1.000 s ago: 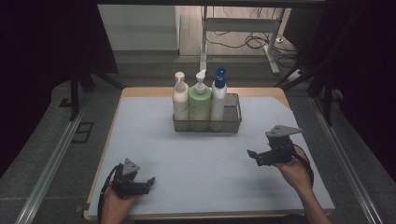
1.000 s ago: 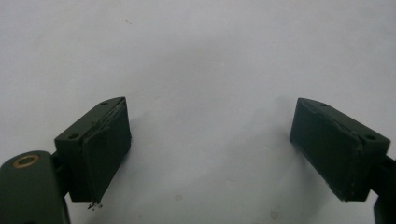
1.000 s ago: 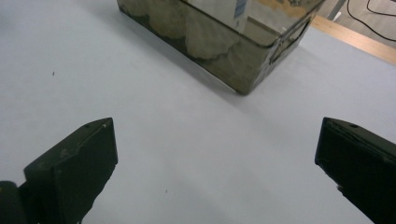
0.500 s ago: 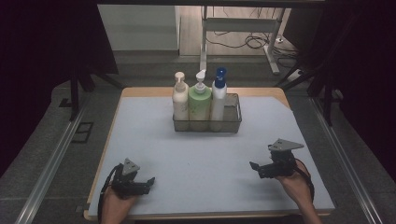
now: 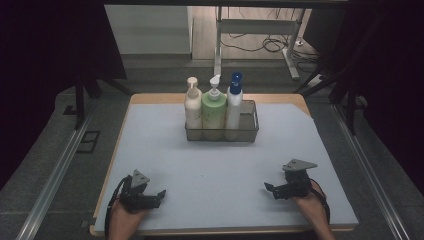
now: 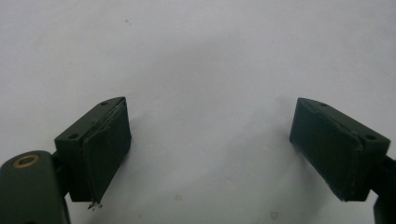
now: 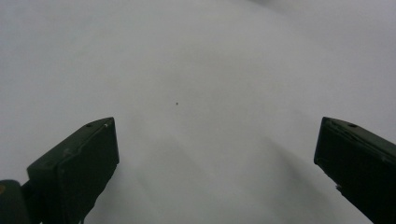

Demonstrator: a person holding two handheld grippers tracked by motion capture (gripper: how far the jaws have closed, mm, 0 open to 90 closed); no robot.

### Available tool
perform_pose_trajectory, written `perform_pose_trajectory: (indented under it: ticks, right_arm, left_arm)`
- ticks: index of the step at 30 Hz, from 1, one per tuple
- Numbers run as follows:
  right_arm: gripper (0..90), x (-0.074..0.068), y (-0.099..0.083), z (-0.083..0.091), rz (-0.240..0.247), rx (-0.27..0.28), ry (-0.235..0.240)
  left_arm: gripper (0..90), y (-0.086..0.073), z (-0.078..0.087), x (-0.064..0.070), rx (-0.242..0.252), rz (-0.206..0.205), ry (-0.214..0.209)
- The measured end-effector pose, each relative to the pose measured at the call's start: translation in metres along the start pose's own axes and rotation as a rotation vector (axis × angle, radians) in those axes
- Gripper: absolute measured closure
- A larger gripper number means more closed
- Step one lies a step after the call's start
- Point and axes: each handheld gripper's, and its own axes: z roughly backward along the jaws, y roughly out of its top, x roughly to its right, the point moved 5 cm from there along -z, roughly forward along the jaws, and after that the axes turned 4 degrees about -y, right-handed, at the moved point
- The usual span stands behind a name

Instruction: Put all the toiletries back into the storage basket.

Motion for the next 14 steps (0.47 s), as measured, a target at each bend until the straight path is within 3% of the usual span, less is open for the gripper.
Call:
perform_pose_trajectory:
  ticks: [7, 14]
  right_arm:
    - [2.0, -0.0018, -0.0046, -0.0054, 0.017, -0.033, -0.006]
    - [1.5, -0.0009, -0.0055, -0.0065, 0.002, -0.042, 0.006]
  left_arm:
    - [12.3, 0.0000, 0.0000, 0.0001, 0.001, 0.000, 0.000]
    - [12.3, 0.0000, -0.0001, 0.0001, -0.002, 0.000, 0.000]
